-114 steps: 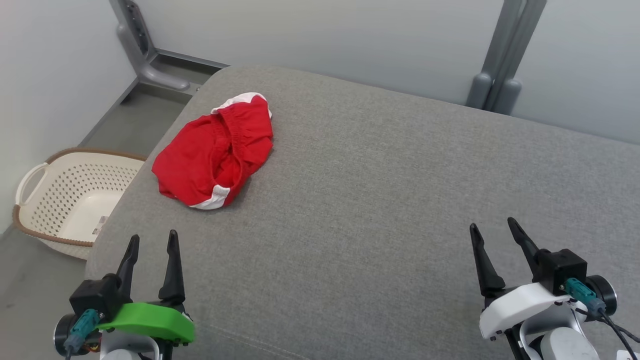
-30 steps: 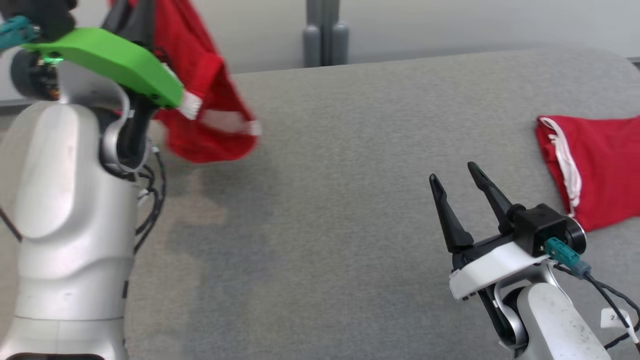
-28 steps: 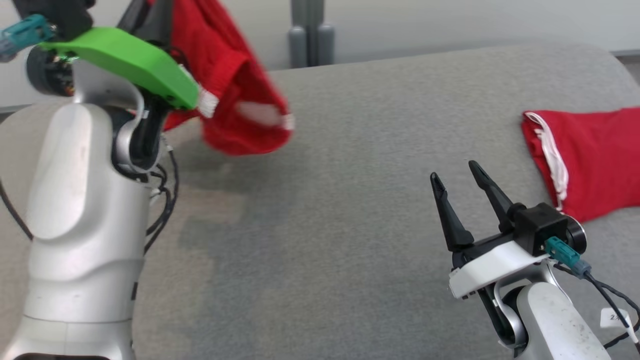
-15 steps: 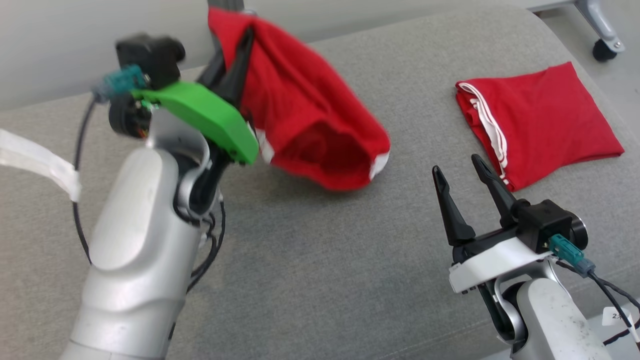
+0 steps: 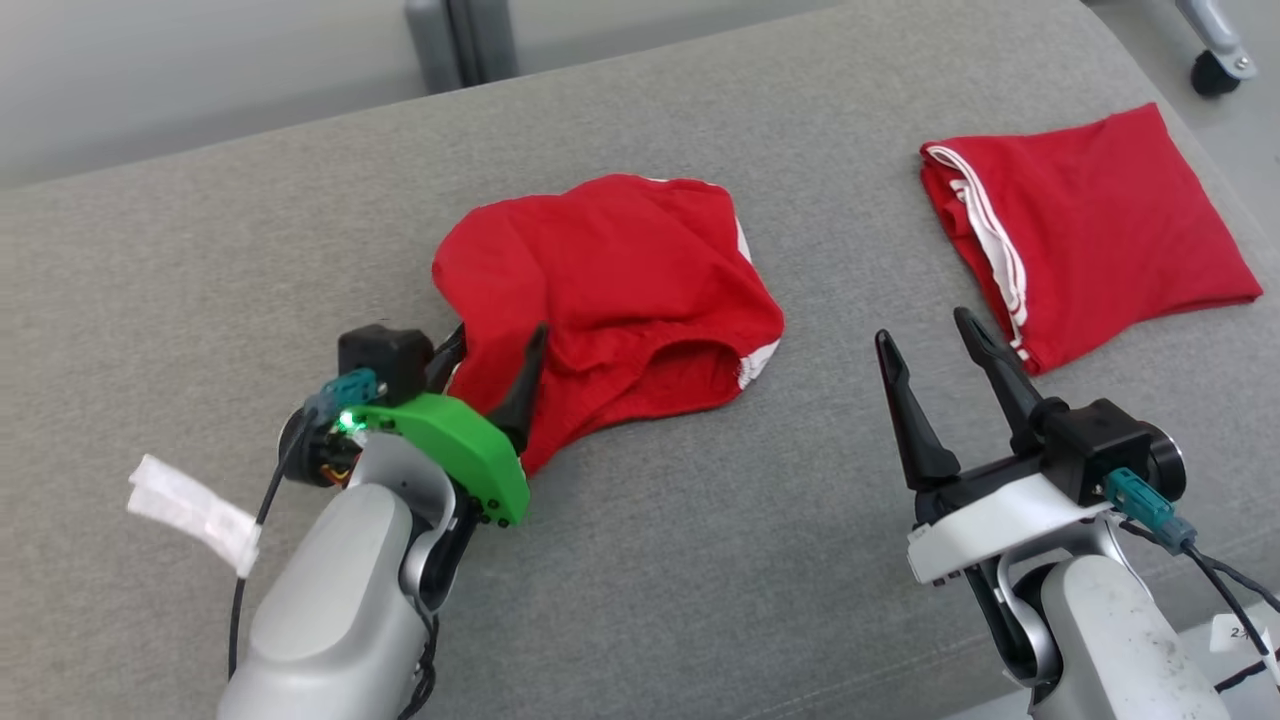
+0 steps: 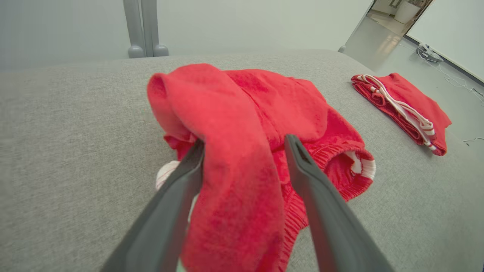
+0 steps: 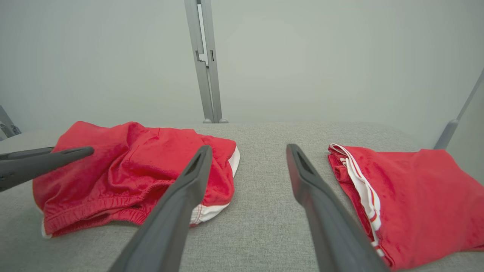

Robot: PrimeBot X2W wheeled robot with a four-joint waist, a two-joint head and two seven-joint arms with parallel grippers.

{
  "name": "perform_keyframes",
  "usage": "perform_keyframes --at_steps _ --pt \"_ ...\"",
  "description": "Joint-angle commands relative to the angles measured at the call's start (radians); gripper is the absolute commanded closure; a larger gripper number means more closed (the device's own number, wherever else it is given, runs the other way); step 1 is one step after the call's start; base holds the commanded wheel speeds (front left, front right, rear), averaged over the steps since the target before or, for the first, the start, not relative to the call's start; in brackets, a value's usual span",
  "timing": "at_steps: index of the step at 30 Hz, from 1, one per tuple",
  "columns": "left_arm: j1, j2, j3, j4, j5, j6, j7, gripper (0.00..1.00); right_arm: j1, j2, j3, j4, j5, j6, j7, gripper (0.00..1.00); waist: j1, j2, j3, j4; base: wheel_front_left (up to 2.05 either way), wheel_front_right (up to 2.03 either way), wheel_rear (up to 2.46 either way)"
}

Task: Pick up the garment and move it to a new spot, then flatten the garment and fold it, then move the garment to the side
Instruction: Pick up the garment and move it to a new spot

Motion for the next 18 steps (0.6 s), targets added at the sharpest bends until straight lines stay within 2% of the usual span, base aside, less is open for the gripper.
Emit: perform_keyframes --at_steps 1,4,7,11,15,18 --pt "0.028 0.017 0.003 -0.003 0.010 -0.003 -0.041 0.00 0.013 -0.007 -0.002 0.001 -0.008 -0.002 0.001 0.00 0.0000 -0.0001 -0.029 0.036 0.00 0.00 0.00" --pt "0.063 0.030 0.020 -0.026 0.006 0.000 -0.129 0.00 0.027 -0.010 -0.010 -0.002 -0.017 -0.002 0.007 0.00 0.0000 -0.0001 -0.051 0.066 0.00 0.00 0.00" --pt "0.112 0.055 0.057 -0.072 0.011 0.026 -0.182 0.00 0.042 -0.015 -0.022 -0.006 -0.021 -0.002 0.012 0.00 0.0000 -0.0001 -0.075 0.102 0.00 0.00 0.00" --pt "0.192 0.075 0.120 -0.172 0.009 0.063 -0.203 0.00 0.060 -0.017 -0.036 -0.013 -0.022 -0.002 0.020 0.00 0.0000 -0.0001 -0.100 0.144 0.00 0.00 0.00" --pt "0.264 0.097 0.195 -0.282 0.024 0.075 -0.206 0.00 0.077 -0.015 -0.049 -0.020 -0.024 -0.002 0.028 0.00 0.0000 -0.0001 -0.115 0.183 0.00 0.00 0.00" --pt "0.328 0.092 0.242 -0.347 0.040 0.075 -0.206 0.00 0.081 -0.014 -0.053 -0.023 -0.024 -0.002 0.031 0.00 0.0000 -0.0001 -0.124 0.204 0.00 0.00 0.00"
